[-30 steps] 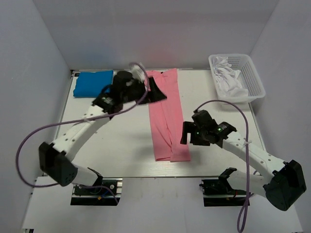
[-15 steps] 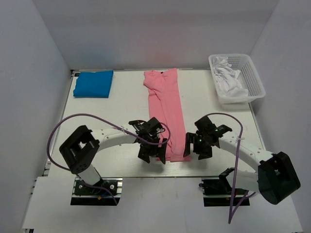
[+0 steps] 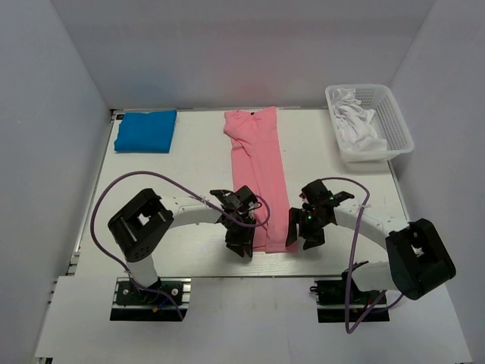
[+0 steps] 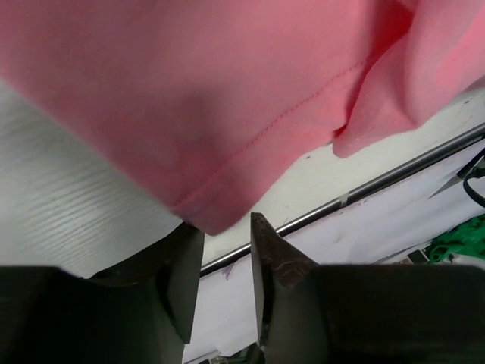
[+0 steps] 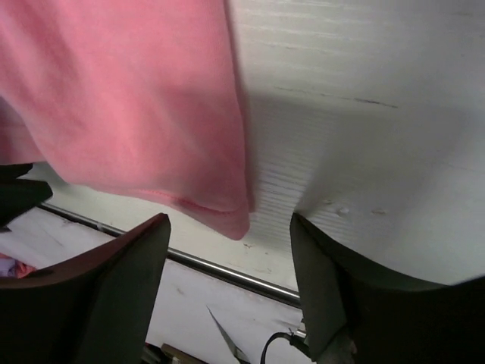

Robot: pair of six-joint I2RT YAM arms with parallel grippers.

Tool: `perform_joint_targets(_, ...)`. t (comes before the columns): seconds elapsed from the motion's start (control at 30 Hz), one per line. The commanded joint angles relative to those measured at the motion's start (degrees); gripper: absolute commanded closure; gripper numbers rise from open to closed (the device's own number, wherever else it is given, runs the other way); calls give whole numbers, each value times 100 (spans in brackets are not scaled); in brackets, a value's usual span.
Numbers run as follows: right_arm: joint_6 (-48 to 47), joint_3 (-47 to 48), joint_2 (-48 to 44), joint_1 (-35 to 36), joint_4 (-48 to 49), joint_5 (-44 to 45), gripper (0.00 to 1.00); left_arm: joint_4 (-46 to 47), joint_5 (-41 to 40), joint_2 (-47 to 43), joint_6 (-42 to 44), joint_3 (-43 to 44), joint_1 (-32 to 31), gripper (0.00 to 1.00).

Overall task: Fold and stack the t-shirts
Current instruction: Grab the bottom of the folded rectangular tshirt with both arms, then fold the folded rectangular tshirt in 1/3 of the way

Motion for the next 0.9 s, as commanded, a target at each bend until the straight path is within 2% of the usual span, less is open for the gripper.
perform_joint_targets(0.0, -145, 71, 181, -40, 242, -301, 32, 110, -652, 287, 297, 113, -14, 59)
perform_joint_targets(0.03, -172, 53, 234, -58, 294, -379, 34, 50, -730, 357, 367, 201, -14, 62)
perform_joint_targets(0.13, -224, 71, 410, -58, 286, -485, 54, -56, -784, 497, 368, 369, -14, 82)
perform_joint_targets(0.17, -225, 62, 428, -58, 286, -485, 60, -57, -784, 498, 420, 369, -14, 95)
perform_joint_targets(0.2, -233, 62, 428, -67, 286, -511, 73, -57, -836, 498, 421, 369, -14, 100)
perform_joint_targets(0.23, -268, 71, 428, -49, 312, -581, 82, -57, -836, 498, 421, 369, -14, 100)
perform_joint_targets(0.27, -338, 62, 428, -58, 347, -617, 96, -57, -836, 498, 369, 369, -14, 100)
perform_joint_targets(0.3, -365, 79, 454, -58, 435, -661, 100, -57, -932, 498, 316, 369, -14, 100)
perform_joint_targets(0.37, -418, 228, 481, -49, 488, -767, 100, -205, -1082, 445, 315, 369, -14, 100)
perform_joint_targets(0.53, -356, 965, 393, -84, 436, -328, 100, -425, -1705, -20, 61, 887, 136, 100)
perform_joint_targets(0.57, -339, 1089, 428, -102, 392, -136, 100, -582, -2063, -73, 61, 1149, 136, 100)
perform_joint_targets(0.73, -321, 2238, 909, -242, 50, 182, 100, -1058, -2777, -73, -141, 1871, 433, 100)
perform_joint_targets(0.87, -444, 2961, 1280, -348, -56, 270, 100, -1225, -2980, 49, -142, 2390, 812, 100)
